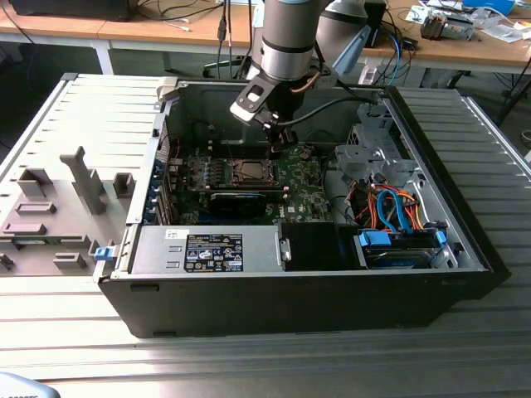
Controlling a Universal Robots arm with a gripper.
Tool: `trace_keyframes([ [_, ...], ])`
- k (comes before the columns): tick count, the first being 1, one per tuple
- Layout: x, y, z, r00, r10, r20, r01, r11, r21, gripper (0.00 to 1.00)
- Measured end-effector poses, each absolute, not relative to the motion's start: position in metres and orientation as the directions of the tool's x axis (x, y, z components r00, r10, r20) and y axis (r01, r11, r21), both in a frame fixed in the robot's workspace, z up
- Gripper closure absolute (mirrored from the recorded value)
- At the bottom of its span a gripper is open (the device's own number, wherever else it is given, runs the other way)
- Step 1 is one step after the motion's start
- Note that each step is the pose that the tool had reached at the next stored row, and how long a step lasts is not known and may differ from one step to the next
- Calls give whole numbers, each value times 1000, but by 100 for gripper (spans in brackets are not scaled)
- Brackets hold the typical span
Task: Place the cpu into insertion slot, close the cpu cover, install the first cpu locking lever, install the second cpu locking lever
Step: 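Install the first cpu locking lever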
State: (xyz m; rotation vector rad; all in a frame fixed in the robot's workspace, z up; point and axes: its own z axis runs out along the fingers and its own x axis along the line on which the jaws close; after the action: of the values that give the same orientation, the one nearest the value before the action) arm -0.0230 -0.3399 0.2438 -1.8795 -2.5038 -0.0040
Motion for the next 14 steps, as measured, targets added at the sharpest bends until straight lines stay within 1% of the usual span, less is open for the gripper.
trace_keyframes([
  [14,-23,-340,244,-329,944,10,944,329,-4,89],
])
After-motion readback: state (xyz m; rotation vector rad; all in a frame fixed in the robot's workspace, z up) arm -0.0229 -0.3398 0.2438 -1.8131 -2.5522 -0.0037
